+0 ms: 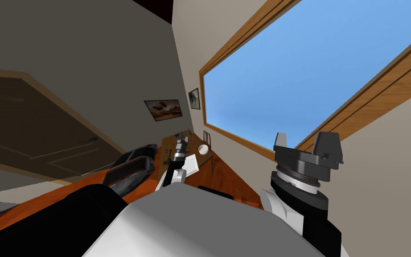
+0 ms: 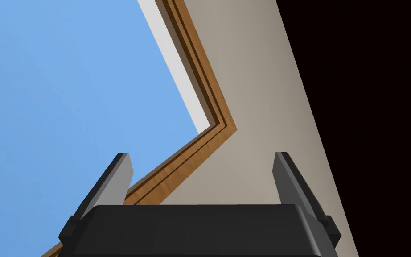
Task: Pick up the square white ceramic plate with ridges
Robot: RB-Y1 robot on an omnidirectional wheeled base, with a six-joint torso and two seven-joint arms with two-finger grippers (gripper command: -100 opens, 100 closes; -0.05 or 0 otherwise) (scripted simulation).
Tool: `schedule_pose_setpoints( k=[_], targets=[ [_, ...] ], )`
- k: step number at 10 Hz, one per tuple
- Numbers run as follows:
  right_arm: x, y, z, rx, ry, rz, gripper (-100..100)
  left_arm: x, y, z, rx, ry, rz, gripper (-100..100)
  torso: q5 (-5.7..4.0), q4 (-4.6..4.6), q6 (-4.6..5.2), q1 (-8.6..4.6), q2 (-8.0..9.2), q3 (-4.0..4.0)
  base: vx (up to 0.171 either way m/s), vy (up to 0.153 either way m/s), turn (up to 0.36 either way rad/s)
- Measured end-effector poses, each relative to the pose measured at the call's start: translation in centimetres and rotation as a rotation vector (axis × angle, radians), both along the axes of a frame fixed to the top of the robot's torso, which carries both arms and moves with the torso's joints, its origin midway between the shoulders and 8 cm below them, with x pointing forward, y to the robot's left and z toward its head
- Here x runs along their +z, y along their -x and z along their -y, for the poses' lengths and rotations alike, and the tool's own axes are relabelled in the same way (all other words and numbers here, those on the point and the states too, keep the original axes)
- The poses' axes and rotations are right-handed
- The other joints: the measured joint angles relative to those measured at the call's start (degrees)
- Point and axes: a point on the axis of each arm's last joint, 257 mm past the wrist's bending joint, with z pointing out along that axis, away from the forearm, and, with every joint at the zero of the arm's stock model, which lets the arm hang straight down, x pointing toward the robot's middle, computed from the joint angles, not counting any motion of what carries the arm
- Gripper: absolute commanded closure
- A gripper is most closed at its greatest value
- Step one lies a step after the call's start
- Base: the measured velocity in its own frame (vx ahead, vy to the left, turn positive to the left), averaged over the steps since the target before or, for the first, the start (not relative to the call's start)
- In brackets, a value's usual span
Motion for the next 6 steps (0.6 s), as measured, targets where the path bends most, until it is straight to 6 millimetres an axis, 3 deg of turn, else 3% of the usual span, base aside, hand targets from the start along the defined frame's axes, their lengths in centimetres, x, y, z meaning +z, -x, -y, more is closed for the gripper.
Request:
schedule_pose_setpoints(
  k=[4,6],
  targets=[
    [0.0,0.0,0.0,0.000,0.000,0.000,0,-2.2,-1.0,0.9,-0.041,-0.081,-0.060,-100,0.02,0.04,0.00,0.08,0.17,0.10,-0.045,0.013,0.032],
    [0.0,0.0,0.0,0.000,0.000,0.000,0,-4.6,-1.4,1.4,-0.063,-0.124,-0.113,-100,0.03,0.05,-0.01,0.10,0.22,0.13,-0.059,0.021,0.044]
  ],
)
